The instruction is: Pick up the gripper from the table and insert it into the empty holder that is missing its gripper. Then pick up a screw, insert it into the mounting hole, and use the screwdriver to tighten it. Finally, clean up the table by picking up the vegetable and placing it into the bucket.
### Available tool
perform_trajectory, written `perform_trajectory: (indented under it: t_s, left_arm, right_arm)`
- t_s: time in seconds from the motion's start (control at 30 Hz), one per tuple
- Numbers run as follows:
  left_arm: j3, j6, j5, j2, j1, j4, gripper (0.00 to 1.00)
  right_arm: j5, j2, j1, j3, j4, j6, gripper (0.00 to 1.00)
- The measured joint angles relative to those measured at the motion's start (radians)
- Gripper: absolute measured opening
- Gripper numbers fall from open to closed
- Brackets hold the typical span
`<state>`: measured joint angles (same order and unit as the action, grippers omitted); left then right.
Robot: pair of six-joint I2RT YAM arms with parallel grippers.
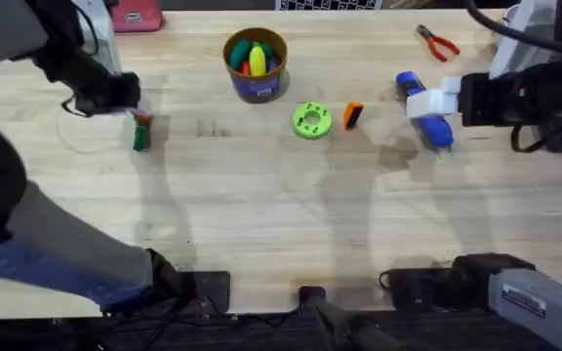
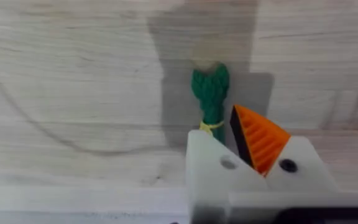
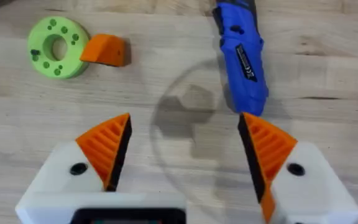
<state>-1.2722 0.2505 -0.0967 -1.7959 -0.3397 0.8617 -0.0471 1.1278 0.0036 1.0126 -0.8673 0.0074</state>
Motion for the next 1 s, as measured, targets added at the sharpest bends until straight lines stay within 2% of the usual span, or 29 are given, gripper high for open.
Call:
perform_trajectory:
  t_s: [0.27, 0.43, 0.47, 0.63, 0.67, 0.73, 1.0]
  left_arm:
    - [-0.011, -0.023, 0.000, 0.272, 0.043, 0.056, 0.012]
    - [-0.019, -0.024, -0.001, 0.394, 0.064, 0.097, 0.012]
    - [-0.019, -0.028, 0.000, 0.410, 0.064, 0.107, 0.061]
    - [-0.019, -0.067, 0.000, 0.443, 0.067, 0.148, 0.838]
    - [-0.019, -0.080, -0.001, 0.446, 0.069, 0.150, 0.947]
    - [-0.019, -0.096, 0.000, 0.455, 0.082, 0.152, 0.984]
    - [-0.019, -0.143, -0.001, 0.590, 0.186, 0.195, 0.986]
  right_arm:
    - [0.000, 0.000, 0.000, 0.000, 0.000, 0.000, 0.993]
    - [0.000, 0.000, 0.000, 0.000, 0.000, 0.000, 0.993]
    - [0.000, 0.000, 0.000, 0.000, 0.000, 0.000, 0.994]
    - [0.000, 0.000, 0.000, 0.000, 0.000, 0.000, 0.994]
    - [0.000, 0.000, 0.000, 0.000, 0.000, 0.000, 0.994]
    - [0.000, 0.000, 0.000, 0.000, -0.001, 0.000, 0.993]
    - [0.000, 0.000, 0.000, 0.000, -0.005, 0.000, 0.994]
